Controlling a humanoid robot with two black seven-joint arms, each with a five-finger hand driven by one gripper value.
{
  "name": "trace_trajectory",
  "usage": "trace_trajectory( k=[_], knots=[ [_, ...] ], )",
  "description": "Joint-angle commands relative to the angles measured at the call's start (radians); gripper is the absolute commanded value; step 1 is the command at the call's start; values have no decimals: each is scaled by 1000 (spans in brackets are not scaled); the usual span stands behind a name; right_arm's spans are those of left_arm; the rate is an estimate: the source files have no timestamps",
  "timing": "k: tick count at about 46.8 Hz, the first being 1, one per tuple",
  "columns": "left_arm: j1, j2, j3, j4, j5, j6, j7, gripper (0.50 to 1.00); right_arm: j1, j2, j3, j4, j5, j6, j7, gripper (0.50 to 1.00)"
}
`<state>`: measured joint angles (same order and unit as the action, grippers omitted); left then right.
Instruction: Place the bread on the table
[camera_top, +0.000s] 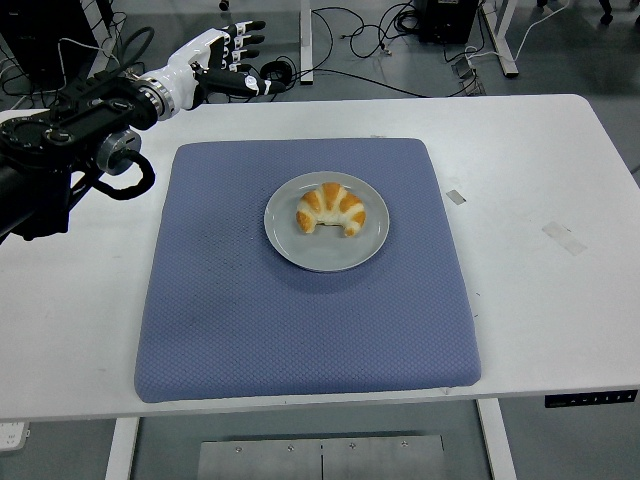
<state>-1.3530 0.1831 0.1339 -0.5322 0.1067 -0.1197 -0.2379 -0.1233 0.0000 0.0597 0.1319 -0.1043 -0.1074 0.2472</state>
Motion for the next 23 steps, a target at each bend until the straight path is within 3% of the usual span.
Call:
trace_trajectory(
  k=[1,8,18,23],
  knots=[
    [-23,21,41,-28,30,2,3,975,-1,0,0,0,0,0,0,1000],
    [-34,39,55,-78,125,17,60,971,1,0,0,0,0,0,0,1000],
    [-49,45,52,-201,333,103,161,968,1,0,0,0,0,0,0,1000],
    [-54,70,52,-278,387,112,172,972,-1,0,0,0,0,0,0,1000]
  ],
)
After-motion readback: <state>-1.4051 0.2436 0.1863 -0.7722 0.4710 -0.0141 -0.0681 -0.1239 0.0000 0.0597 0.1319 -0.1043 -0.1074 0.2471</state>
